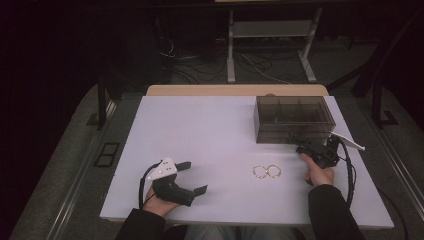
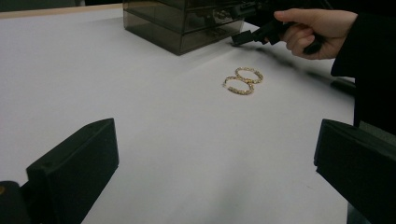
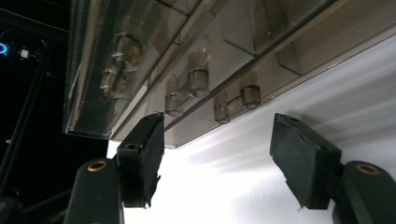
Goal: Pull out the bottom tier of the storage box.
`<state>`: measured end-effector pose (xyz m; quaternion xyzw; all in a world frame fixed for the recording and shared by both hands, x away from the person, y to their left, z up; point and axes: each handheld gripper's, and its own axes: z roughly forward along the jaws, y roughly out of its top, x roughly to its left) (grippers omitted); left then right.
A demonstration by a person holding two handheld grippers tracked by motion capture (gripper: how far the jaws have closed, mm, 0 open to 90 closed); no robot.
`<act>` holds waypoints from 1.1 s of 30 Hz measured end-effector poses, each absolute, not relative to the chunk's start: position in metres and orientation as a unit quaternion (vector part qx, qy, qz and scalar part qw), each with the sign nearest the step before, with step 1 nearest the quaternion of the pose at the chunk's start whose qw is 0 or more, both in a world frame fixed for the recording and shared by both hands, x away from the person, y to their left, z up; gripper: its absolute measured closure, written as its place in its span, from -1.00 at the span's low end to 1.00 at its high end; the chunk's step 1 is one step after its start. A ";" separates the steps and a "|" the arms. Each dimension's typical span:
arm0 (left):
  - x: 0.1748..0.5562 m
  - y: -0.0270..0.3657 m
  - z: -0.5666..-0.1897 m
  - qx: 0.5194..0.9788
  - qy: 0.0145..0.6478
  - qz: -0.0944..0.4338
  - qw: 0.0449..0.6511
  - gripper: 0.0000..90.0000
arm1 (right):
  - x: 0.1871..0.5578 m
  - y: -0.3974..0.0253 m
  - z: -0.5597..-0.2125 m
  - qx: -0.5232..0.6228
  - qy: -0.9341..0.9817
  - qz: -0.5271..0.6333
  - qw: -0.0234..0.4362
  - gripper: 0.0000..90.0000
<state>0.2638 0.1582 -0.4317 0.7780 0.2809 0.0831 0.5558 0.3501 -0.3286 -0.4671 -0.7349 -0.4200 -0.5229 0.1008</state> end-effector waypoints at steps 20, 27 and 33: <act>0.264 0.158 -0.432 0.778 0.278 0.084 0.557 -1.00 | 0.356 -0.329 -0.475 -0.748 -0.413 -0.512 0.094 0.37; 0.263 0.157 -0.432 0.779 0.276 0.083 0.557 -1.00 | 0.357 -0.328 -0.477 -0.752 -0.405 -0.513 0.089 0.58; 0.263 0.158 -0.432 0.778 0.276 0.083 0.558 -1.00 | 0.358 -0.328 -0.480 -0.758 -0.392 -0.515 0.086 0.70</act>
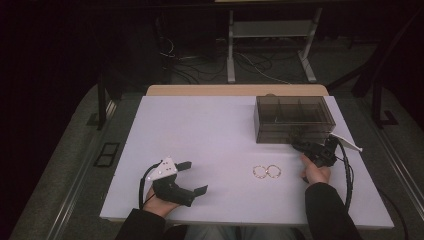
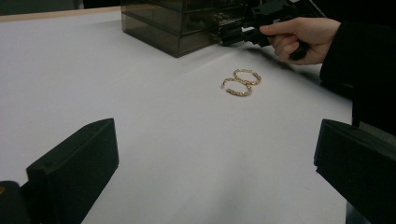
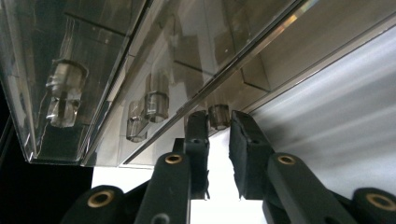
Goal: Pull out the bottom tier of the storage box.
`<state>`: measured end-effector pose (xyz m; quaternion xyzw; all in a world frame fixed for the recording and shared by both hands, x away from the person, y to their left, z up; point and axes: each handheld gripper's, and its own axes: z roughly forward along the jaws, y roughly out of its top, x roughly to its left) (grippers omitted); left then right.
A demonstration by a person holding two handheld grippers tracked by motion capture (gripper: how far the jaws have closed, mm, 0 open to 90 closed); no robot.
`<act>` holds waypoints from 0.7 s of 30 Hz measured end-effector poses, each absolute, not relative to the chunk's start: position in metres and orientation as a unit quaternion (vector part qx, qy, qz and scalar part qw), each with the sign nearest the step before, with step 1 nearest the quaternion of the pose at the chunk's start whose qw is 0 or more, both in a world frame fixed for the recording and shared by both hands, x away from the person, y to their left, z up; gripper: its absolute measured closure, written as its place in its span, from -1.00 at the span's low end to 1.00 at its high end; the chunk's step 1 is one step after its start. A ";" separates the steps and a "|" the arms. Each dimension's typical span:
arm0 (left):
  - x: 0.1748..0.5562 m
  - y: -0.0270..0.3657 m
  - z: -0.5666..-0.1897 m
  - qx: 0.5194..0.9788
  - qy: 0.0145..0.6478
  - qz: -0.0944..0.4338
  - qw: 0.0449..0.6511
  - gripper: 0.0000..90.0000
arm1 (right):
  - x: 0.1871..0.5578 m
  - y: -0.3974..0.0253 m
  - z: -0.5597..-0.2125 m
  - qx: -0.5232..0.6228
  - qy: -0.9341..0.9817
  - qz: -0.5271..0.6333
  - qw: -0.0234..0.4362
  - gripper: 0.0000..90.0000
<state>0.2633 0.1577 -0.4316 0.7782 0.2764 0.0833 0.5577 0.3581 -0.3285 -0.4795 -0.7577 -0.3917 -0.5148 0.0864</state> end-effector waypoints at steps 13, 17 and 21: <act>0.263 0.157 -0.432 0.780 0.273 0.081 0.557 -1.00 | 0.359 -0.330 -0.482 -0.760 -0.375 -0.521 0.103 0.74; 0.263 0.156 -0.432 0.780 0.273 0.081 0.557 -1.00 | 0.359 -0.330 -0.482 -0.763 -0.369 -0.520 0.109 0.75; 0.263 0.156 -0.432 0.781 0.273 0.081 0.556 -1.00 | 0.359 -0.329 -0.481 -0.768 -0.362 -0.517 0.110 0.75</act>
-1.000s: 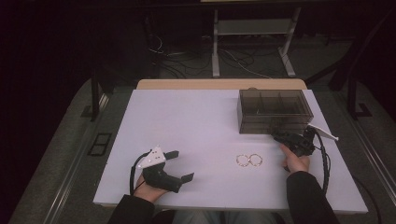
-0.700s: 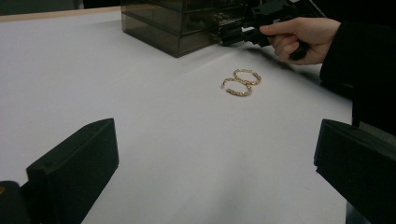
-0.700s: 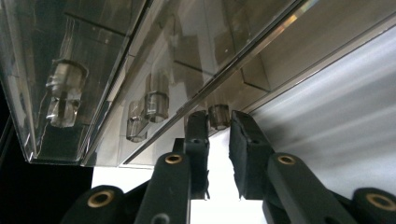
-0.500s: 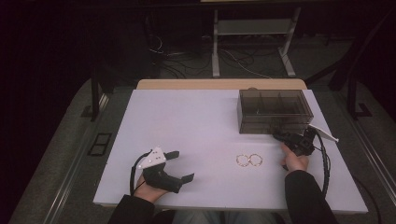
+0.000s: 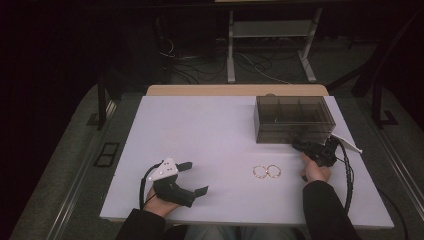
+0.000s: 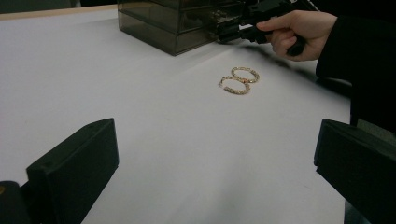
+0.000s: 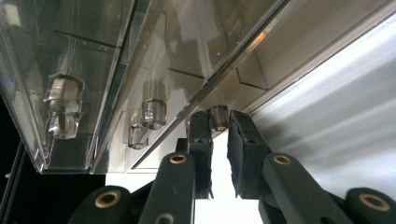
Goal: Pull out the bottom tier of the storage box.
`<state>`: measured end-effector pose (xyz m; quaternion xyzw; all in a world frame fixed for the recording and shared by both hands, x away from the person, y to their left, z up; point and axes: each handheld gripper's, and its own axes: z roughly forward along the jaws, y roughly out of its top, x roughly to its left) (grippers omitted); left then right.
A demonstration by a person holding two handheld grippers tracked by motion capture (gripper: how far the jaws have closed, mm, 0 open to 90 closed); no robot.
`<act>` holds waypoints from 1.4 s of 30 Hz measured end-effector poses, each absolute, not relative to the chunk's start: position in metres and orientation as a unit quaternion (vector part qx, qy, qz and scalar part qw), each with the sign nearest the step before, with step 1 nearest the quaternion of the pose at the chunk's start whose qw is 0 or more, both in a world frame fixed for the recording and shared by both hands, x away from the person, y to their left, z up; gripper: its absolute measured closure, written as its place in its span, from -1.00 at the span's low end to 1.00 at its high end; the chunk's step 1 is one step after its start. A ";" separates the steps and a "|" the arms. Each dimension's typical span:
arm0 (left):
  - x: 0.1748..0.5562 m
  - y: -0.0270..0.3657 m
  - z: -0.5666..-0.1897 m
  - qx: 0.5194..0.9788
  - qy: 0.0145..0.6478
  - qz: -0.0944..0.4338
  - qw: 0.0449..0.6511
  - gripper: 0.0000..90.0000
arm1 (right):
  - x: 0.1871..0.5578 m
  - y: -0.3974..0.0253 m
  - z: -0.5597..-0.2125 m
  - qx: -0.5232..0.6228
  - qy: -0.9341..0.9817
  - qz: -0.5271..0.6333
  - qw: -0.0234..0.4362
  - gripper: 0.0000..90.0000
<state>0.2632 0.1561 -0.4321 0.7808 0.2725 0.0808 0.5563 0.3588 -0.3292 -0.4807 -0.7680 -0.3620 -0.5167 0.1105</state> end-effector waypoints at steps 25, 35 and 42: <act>0.263 0.156 -0.433 0.784 0.271 0.080 0.553 -1.00 | 0.335 -0.326 -0.483 -0.765 -0.357 -0.528 0.094 0.76; 0.263 0.156 -0.433 0.783 0.272 0.079 0.553 -1.00 | 0.329 -0.325 -0.482 -0.765 -0.360 -0.526 0.091 0.76; 0.263 0.155 -0.433 0.784 0.272 0.079 0.553 -1.00 | 0.327 -0.324 -0.481 -0.766 -0.364 -0.523 0.084 0.75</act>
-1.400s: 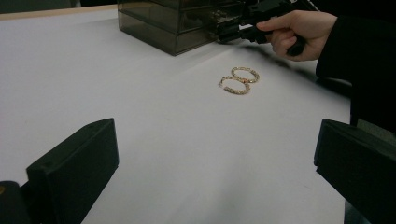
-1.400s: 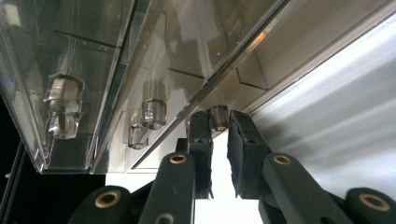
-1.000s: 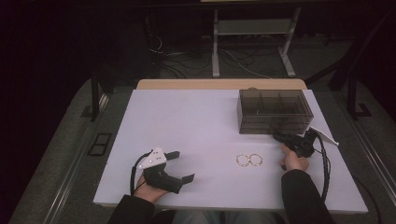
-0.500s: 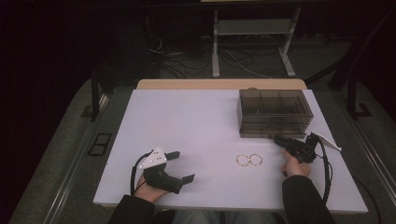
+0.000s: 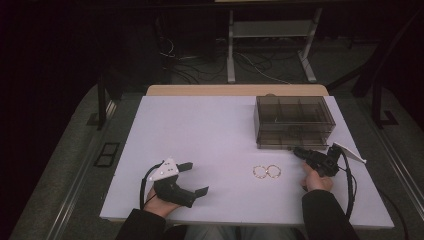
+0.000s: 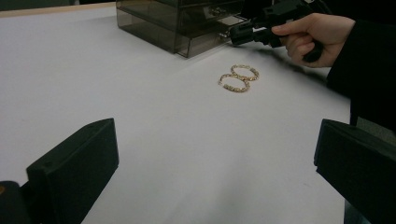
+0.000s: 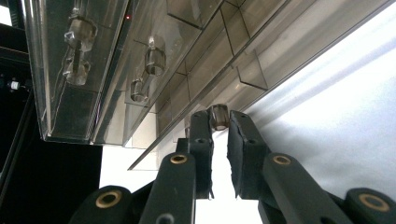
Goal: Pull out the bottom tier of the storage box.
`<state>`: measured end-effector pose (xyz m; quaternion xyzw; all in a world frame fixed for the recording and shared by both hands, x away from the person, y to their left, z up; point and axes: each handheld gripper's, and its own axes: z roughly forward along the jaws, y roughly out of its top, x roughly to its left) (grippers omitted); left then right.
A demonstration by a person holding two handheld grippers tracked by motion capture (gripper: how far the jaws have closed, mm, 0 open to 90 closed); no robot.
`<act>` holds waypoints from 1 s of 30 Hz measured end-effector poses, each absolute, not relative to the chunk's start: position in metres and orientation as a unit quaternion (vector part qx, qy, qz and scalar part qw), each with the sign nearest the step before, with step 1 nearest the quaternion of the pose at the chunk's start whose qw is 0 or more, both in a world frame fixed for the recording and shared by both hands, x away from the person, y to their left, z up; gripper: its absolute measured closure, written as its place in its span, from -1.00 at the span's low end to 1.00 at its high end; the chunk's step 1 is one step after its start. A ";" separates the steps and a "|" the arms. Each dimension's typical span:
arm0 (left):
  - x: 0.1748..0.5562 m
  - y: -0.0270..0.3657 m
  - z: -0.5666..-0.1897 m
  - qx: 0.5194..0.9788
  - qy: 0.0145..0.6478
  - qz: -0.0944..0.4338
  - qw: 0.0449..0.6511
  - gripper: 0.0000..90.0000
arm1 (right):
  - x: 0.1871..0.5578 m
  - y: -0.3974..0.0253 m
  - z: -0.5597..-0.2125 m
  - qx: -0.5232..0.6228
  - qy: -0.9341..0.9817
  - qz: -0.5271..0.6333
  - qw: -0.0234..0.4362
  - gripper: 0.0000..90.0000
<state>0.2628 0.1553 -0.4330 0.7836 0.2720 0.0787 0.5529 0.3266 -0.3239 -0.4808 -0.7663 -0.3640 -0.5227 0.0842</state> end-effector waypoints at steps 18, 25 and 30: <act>0.263 0.155 -0.433 0.784 0.272 0.079 0.552 -1.00 | 0.322 -0.325 -0.479 -0.765 -0.373 -0.516 0.097 0.64; 0.263 0.156 -0.433 0.785 0.272 0.080 0.551 -1.00 | 0.315 -0.324 -0.468 -0.758 -0.398 -0.510 0.084 0.59; 0.263 0.156 -0.433 0.785 0.273 0.081 0.551 -1.00 | 0.313 -0.318 -0.452 -0.738 -0.456 -0.493 0.067 0.53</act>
